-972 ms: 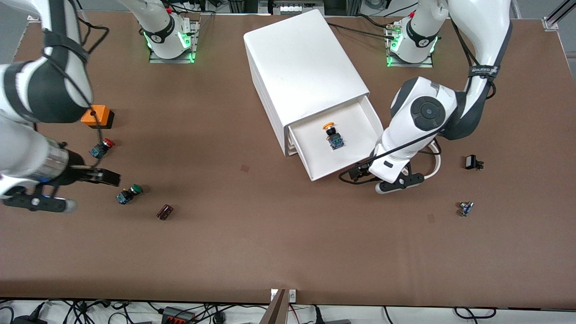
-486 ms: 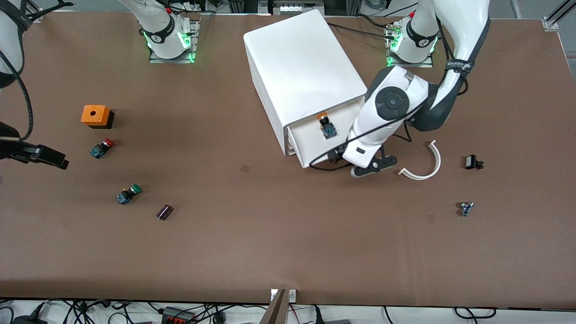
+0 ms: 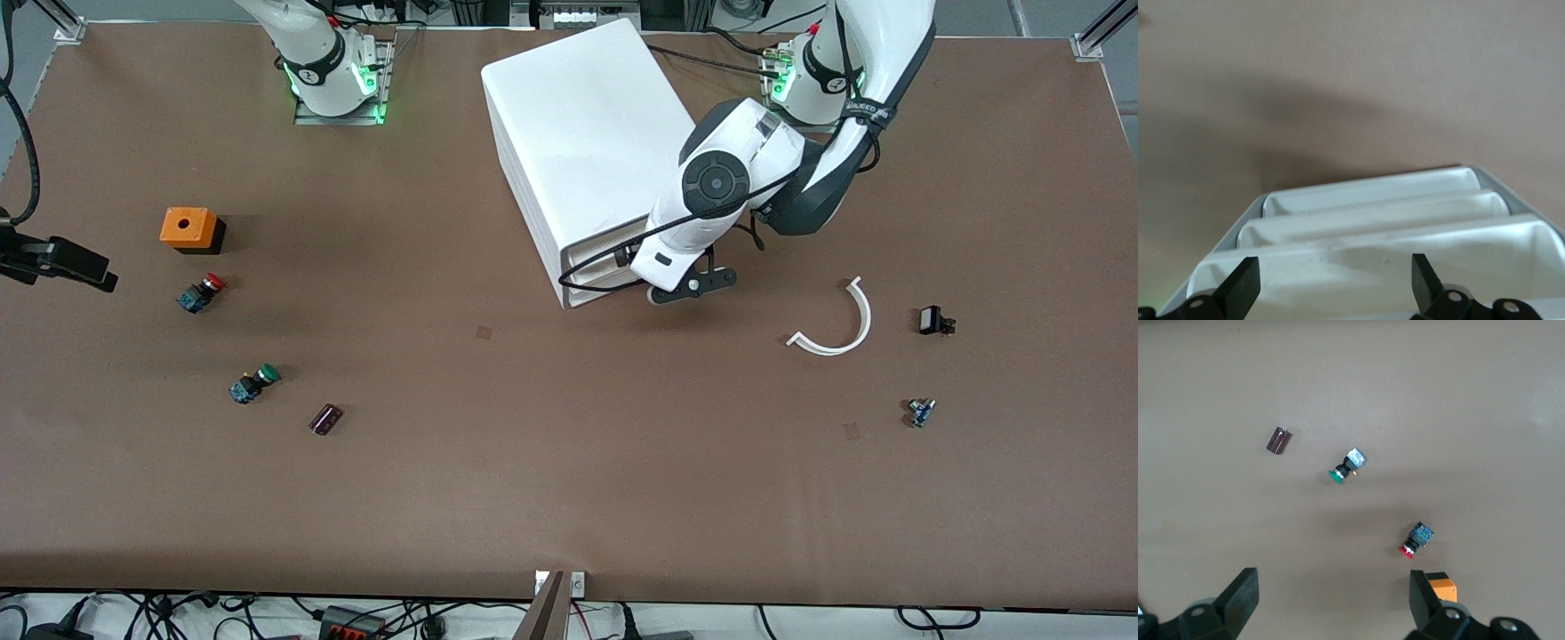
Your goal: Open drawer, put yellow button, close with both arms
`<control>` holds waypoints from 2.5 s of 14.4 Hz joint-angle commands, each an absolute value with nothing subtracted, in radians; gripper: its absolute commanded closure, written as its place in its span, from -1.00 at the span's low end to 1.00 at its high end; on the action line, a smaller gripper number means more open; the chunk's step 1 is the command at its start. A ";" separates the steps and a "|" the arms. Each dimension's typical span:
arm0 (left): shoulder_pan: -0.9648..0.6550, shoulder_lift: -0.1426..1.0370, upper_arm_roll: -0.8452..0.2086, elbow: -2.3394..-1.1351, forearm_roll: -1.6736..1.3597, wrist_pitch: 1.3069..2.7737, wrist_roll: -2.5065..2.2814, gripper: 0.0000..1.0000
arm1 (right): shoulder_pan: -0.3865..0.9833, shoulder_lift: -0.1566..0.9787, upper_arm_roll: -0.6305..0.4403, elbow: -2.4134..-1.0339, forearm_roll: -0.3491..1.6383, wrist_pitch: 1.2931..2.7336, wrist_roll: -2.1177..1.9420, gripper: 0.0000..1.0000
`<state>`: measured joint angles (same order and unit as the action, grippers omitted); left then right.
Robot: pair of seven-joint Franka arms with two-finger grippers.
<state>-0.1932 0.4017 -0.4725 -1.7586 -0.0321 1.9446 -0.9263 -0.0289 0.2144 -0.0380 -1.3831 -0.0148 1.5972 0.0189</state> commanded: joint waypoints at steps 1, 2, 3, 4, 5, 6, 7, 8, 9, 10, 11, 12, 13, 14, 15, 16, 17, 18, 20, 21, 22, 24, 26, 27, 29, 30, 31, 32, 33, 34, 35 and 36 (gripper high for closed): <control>-0.176 0.376 -0.499 -1.766 -0.083 1.899 -0.923 -1.00 | -0.045 0.114 -0.020 -1.544 -0.014 1.678 -0.005 -1.00; -0.176 0.376 -0.499 -1.764 -0.083 1.899 -0.923 -1.00 | -0.044 0.089 -0.020 -1.587 -0.014 1.701 -0.006 -1.00; -0.176 0.376 -0.499 -1.763 -0.083 1.899 -0.922 -1.00 | -0.044 0.065 -0.020 -1.626 -0.014 1.721 -0.008 -1.00; -0.176 0.376 -0.499 -1.761 -0.083 1.899 -0.919 -1.00 | -0.044 0.039 -0.020 -1.666 -0.014 1.738 -0.009 -1.00; -0.175 0.376 -0.494 -1.758 -0.081 1.899 -0.911 -1.00 | -0.044 0.022 -0.020 -1.692 -0.014 1.746 -0.009 -1.00; -0.157 0.376 -0.494 -1.746 -0.077 1.899 -0.905 -1.00 | -0.044 0.008 -0.020 -1.712 -0.014 1.744 -0.011 -1.00; -0.140 0.376 -0.489 -1.721 -0.068 1.898 -0.891 -1.00 | -0.046 0.003 -0.020 -1.720 -0.014 1.737 -0.014 -1.00; -0.121 0.377 -0.485 -1.697 -0.060 1.890 -0.861 -1.00 | -0.048 -0.001 -0.020 -1.726 -0.014 1.730 -0.017 -1.00; -0.088 0.377 -0.485 -1.666 -0.040 1.872 -0.810 -1.00 | -0.048 -0.003 -0.020 -1.726 -0.014 1.726 -0.020 -1.00; -0.053 0.377 -0.486 -1.632 0.007 1.840 -0.736 -1.00 | -0.048 -0.003 -0.020 -1.724 -0.014 1.720 -0.020 -1.00; -0.023 0.377 -0.486 -1.608 0.047 1.809 -0.666 -1.00 | -0.048 -0.003 -0.020 -1.721 -0.009 1.709 -0.018 -1.00; 0.004 0.377 -0.486 -1.582 0.079 1.786 -0.599 -1.00 | -0.046 -0.005 -0.020 -1.720 -0.006 1.707 -0.018 -1.00; 0.043 0.377 -0.486 -1.562 0.100 1.767 -0.510 -1.00 | -0.048 -0.005 -0.020 -1.718 -0.006 1.707 -0.018 -1.00; 0.081 0.377 -0.486 -1.536 0.103 1.763 -0.394 -1.00 | -0.046 -0.006 -0.020 -1.715 -0.008 1.707 -0.020 -1.00; 0.107 0.376 -0.483 -1.513 0.104 1.752 -0.292 -1.00 | -0.045 -0.015 -0.018 -1.720 -0.011 1.704 -0.032 -1.00; 0.145 0.376 -0.483 -1.484 0.116 1.715 -0.208 -1.00 | -0.044 -0.018 -0.020 -1.720 -0.009 1.700 -0.047 -1.00; 0.178 0.376 -0.486 -1.439 0.141 1.671 -0.162 -1.00 | -0.044 -0.018 -0.020 -1.720 -0.011 1.698 -0.049 -1.00; 0.195 0.376 -0.486 -1.392 0.153 1.610 -0.119 -1.00 | -0.046 -0.024 -0.020 -1.720 -0.011 1.698 -0.049 -1.00; 0.234 0.376 -0.485 -1.320 0.153 1.521 -0.043 -1.00 | -0.046 -0.031 -0.020 -1.721 -0.014 1.692 -0.049 -1.00; 0.245 0.374 -0.485 -1.290 0.152 1.482 -0.010 -1.00 | -0.046 -0.031 -0.020 -1.721 -0.014 1.689 -0.040 -1.00; 0.245 0.342 -0.467 -1.286 0.144 1.458 0.012 -1.00 | -0.046 -0.031 -0.020 -1.721 -0.014 1.686 -0.037 -1.00; 0.145 0.240 -0.303 -1.354 0.096 1.465 0.018 -1.00 | -0.046 -0.029 -0.020 -1.723 -0.012 1.686 -0.035 -1.00; 0.053 0.143 -0.137 -1.452 0.028 1.486 0.079 -1.00 | -0.046 -0.029 -0.020 -1.724 -0.012 1.690 -0.035 -1.00; 0.019 0.105 -0.106 -1.504 0.026 1.530 0.115 -1.00 | -0.045 -0.029 -0.020 -1.727 -0.012 1.693 -0.035 -1.00; -0.052 0.016 -0.007 -1.645 0.023 1.651 0.124 -1.00 | -0.044 -0.029 -0.020 -1.729 -0.014 1.697 -0.035 -1.00; -0.072 -0.023 0.029 -1.698 0.023 1.692 0.124 -1.00 | -0.043 -0.029 -0.020 -1.729 -0.012 1.697 -0.035 -1.00; -0.075 -0.053 0.038 -1.722 0.021 1.697 0.124 -1.00 | -0.043 -0.026 -0.020 -1.729 -0.014 1.697 -0.035 -1.00; -0.071 -0.058 0.038 -1.730 0.021 1.687 0.124 -1.00 | -0.043 -0.025 -0.020 -1.729 -0.012 1.700 -0.035 -1.00; -0.066 -0.051 0.034 -1.721 0.021 1.671 0.124 -1.00 | -0.043 -0.023 -0.020 -1.729 -0.012 1.704 -0.035 -1.00; -0.067 -0.043 0.031 -1.703 0.018 1.649 0.124 -1.00 | -0.041 -0.021 -0.020 -1.729 -0.014 1.704 -0.035 -1.00; -0.071 -0.037 0.028 -1.683 0.009 1.638 0.123 -1.00 | -0.041 -0.020 -0.020 -1.729 -0.014 1.707 -0.037 -1.00; -0.072 -0.037 0.026 -1.678 0.008 1.634 0.124 -1.00 | -0.041 -0.020 -0.020 -1.729 -0.014 1.707 -0.037 -1.00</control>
<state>-0.0546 -0.0249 0.0167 -1.6801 0.0256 1.6478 0.1051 -0.0293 -0.0010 -0.0325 -1.7031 -0.0150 1.6916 -0.0250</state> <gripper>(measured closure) 0.000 0.000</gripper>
